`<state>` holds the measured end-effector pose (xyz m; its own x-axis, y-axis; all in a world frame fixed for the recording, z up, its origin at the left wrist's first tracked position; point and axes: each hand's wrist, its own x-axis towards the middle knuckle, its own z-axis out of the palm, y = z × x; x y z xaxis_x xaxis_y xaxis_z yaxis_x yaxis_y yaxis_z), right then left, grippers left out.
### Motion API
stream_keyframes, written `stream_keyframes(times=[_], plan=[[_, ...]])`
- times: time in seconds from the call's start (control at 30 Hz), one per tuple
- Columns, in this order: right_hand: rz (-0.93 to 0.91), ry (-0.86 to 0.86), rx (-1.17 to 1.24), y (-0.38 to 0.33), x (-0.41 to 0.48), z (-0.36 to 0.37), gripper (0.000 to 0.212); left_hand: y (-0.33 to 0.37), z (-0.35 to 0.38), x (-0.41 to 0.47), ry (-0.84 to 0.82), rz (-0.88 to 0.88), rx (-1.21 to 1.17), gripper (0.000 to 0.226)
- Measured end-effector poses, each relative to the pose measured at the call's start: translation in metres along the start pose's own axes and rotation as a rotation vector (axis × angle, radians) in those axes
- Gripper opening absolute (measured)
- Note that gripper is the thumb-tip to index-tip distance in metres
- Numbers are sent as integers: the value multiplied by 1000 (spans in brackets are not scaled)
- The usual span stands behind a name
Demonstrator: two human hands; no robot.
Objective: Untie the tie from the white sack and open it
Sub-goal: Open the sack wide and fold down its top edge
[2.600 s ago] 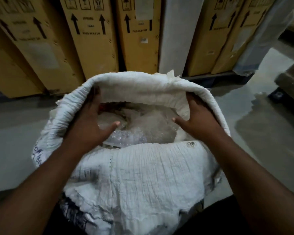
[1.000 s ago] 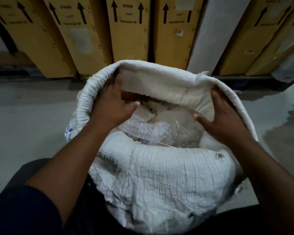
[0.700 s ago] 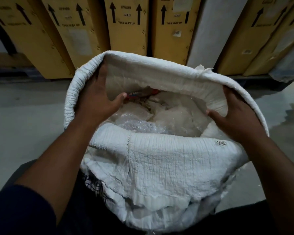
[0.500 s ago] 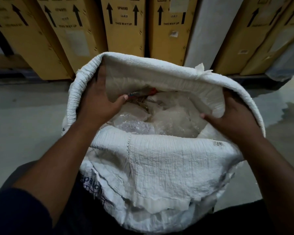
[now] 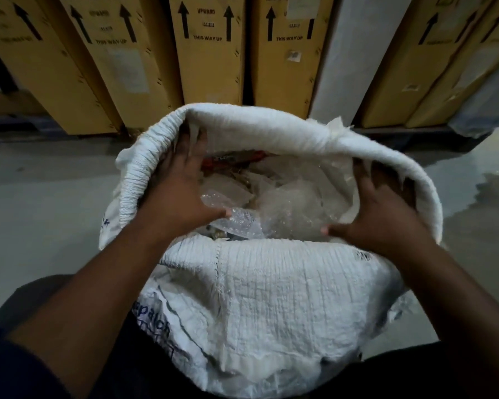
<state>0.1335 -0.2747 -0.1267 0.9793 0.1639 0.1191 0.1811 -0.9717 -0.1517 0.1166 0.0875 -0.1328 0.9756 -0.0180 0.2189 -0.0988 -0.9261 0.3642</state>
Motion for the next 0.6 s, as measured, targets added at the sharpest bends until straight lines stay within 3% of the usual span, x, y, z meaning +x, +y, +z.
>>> stream_keyframes(times=[0.1,0.23,0.47,0.53,0.6], plan=[[21,-197,-112,13,-16,12,144,-3,-2,-16,-146,14,20,161],[47,-442,-234,13,-44,16,141,8,-2,-49,-304,180,24,151],[-226,-112,-168,-42,-85,7,87,50,-1,-104,-234,401,109,90],[-329,-29,-26,-53,-103,4,81,61,-3,-118,-289,503,122,90],[-433,33,107,-59,-120,1,82,66,-2,-128,-351,545,223,106]])
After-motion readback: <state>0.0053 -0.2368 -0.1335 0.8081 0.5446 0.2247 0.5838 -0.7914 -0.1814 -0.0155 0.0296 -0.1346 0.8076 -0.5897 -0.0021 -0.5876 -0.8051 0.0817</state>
